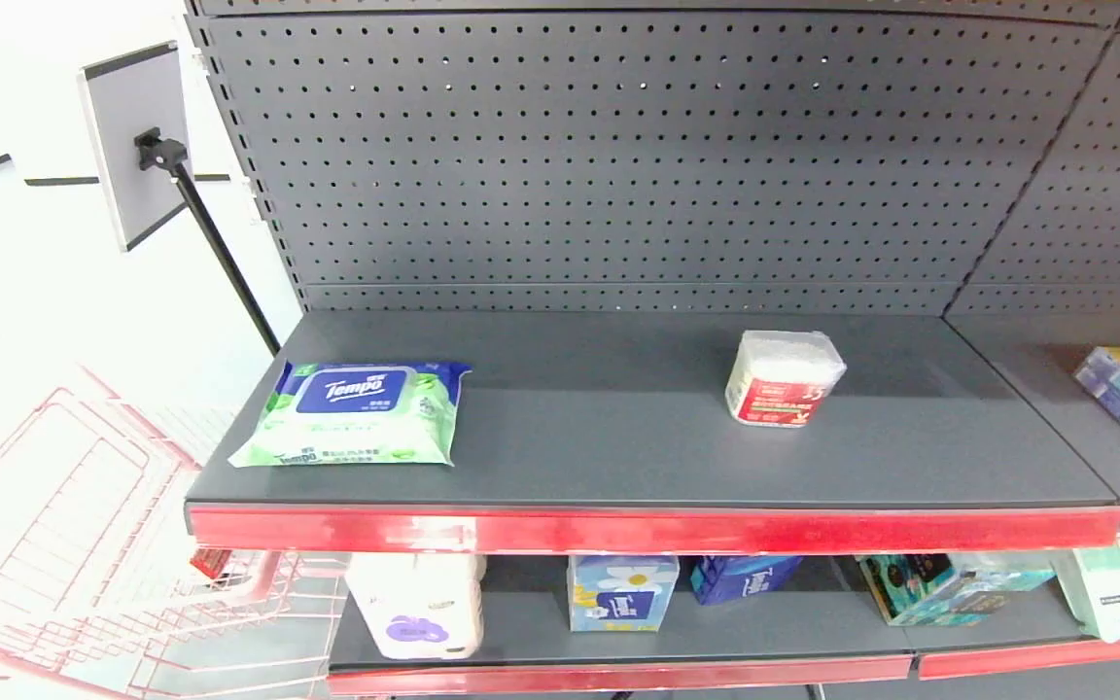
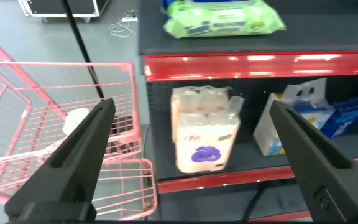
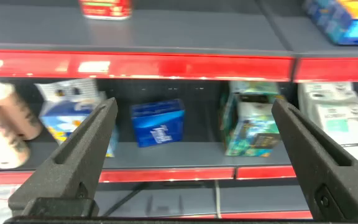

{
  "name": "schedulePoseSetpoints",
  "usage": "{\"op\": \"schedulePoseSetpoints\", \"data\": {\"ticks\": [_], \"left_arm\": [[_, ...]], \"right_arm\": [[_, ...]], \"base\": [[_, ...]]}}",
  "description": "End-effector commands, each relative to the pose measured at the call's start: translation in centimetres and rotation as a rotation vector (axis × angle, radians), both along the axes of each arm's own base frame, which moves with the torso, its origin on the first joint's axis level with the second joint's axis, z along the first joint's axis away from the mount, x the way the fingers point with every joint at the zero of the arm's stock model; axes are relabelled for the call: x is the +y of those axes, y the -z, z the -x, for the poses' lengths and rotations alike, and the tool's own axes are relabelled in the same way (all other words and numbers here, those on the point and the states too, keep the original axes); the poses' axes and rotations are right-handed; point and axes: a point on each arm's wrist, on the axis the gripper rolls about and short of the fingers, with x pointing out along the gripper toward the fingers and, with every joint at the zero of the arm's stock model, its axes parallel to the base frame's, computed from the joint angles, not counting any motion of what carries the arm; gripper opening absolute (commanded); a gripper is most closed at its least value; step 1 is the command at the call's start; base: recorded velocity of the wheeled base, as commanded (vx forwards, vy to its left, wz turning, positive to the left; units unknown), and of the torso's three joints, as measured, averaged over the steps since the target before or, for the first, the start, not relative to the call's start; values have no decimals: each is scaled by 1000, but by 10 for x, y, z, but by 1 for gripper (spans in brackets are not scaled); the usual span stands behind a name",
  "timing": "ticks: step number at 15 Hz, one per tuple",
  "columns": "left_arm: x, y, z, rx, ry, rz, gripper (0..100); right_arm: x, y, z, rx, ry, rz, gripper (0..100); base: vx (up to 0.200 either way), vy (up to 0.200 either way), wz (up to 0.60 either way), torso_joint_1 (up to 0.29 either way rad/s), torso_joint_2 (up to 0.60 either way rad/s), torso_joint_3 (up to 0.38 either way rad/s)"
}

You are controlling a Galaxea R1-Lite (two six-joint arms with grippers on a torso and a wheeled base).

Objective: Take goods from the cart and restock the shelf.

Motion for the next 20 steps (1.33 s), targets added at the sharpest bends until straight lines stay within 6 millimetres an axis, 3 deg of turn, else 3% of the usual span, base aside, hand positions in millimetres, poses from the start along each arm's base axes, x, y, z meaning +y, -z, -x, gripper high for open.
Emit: {"op": "schedulePoseSetpoints", "data": {"ticks": [1, 20], "left_arm": [[0, 0, 0, 1, 0, 0, 100], [0, 0, 0, 1, 0, 0, 100]], "right_arm": [[0, 0, 0, 2, 0, 1, 100], [0, 0, 0, 2, 1, 2, 100]], "base": [[0, 200, 0, 2, -2, -7], [0, 200, 0, 2, 2, 4]]}}
